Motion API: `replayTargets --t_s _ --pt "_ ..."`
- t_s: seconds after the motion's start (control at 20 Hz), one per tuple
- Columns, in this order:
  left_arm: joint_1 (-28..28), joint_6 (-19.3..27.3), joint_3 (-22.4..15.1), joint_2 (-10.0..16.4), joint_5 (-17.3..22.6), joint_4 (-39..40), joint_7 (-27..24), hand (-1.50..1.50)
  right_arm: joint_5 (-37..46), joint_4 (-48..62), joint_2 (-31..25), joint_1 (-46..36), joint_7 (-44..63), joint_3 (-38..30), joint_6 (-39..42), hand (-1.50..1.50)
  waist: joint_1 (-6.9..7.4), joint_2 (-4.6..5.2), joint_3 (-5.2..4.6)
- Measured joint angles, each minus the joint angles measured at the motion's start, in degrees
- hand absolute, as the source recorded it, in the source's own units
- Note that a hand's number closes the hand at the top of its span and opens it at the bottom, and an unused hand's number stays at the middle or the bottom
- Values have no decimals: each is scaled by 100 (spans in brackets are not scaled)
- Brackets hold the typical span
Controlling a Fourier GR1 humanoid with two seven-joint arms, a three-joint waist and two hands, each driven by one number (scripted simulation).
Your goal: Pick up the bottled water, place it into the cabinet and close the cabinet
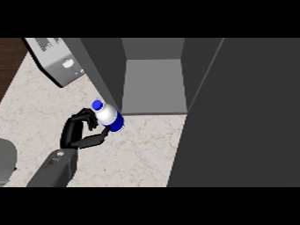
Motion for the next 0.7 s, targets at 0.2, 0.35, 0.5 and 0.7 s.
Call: replayTargets --t_s 0.2,0.35,0.5,0.7 --pt "7 -116 -239 -269 -101 -338 -37 150 -18 9 -42 128 -145 -35 -41 -150 34 -8 -7" --pt "58 -256 -399 -492 -17 -705 193 150 -17 -18 -48 119 -57 -19 -84 -150 62 -19 -9" --pt "122 -314 -662 -597 264 -1165 552 150 -9 -27 -70 172 -90 38 -136 -150 70 -29 -10" --pt "206 -307 -1191 -664 872 -1842 1125 150 27 -1 -76 213 -135 188 -220 -150 56 -39 -11"
